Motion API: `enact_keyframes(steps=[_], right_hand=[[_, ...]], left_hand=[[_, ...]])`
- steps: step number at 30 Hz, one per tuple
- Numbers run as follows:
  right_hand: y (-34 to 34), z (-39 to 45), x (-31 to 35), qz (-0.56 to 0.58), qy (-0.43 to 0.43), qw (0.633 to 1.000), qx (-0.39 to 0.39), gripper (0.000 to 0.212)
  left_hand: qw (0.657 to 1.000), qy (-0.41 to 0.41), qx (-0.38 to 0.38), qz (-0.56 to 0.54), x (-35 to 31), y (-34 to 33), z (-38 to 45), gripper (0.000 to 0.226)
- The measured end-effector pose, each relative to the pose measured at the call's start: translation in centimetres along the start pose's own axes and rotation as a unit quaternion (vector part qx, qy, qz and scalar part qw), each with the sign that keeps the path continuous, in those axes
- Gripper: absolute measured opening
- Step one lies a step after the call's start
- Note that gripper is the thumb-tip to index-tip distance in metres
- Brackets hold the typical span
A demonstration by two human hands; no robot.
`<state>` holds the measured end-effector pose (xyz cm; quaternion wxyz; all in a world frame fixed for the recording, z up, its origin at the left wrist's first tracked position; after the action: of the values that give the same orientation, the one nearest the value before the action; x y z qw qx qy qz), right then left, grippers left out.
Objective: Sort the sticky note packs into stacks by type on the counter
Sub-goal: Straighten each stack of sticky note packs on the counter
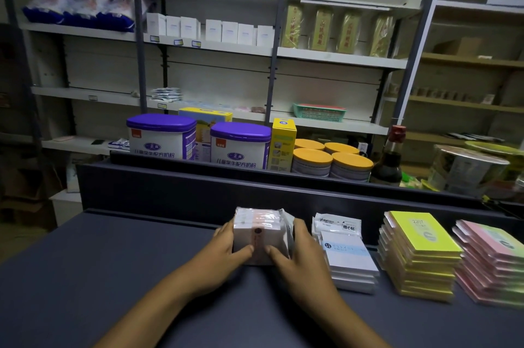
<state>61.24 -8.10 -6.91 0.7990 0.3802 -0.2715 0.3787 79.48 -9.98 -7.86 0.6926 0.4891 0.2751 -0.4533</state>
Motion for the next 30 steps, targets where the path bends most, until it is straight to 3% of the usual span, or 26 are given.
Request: enact_keyframes(steps=[3,7,11,13,15,19,24,30], right_hand=[[0.1,0.1,0.2,0.02,0.0,1.0,-0.002,0.043],[0.8,0.9,0.7,0.088,-0.03,0.995,-0.035,0.057],[0.1,1.0,0.8,0.226,-0.15,0.962,-0.016,0.089],[-0.7,0.7,0.6,0.289,-0.191,0.938,0.02,0.074],[-0.7,0.7,0.6,0.288,-0.179,0.94,0.038,0.061],[0.2,1.2,0.3,0.234,-0.11,0.966,0.02,0.055],[0.3,1.1,-0.2,0.133,-0.035,0.99,0.028,0.054],[-0.5,0.0,-0.6,-0.009,0.044,0.995,0.084,0.054]], left_hand=[[0.999,0.02,-0.008,-0.05,0.0,0.2,-0.1,0.05],[0.982,0.052,-0.079,-0.163,-1.2,0.8,0.3,0.046],[0.948,0.095,-0.111,-0.282,-1.4,0.9,0.5,0.059],[0.936,0.112,-0.086,-0.321,-1.3,0.9,0.4,0.057],[0.932,0.115,-0.051,-0.34,-1.4,0.9,0.3,0.054],[0.958,0.081,-0.048,-0.272,-1.0,1.6,0.6,0.066],[0.988,0.009,-0.076,-0.136,-1.0,1.5,0.4,0.057],[0.998,-0.043,0.044,0.033,0.4,0.4,-0.3,0.069]])
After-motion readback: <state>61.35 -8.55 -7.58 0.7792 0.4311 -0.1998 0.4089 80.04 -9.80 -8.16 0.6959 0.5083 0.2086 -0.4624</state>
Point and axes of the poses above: each hand's wrist, its own z-axis towards the middle knuckle, its own y-axis out of the back of the hand, x = y × z, the point moved 1 cm from there along z, towards the middle knuckle, and after that the axes turned 15 degrees about -x, right-handed, at the moved point
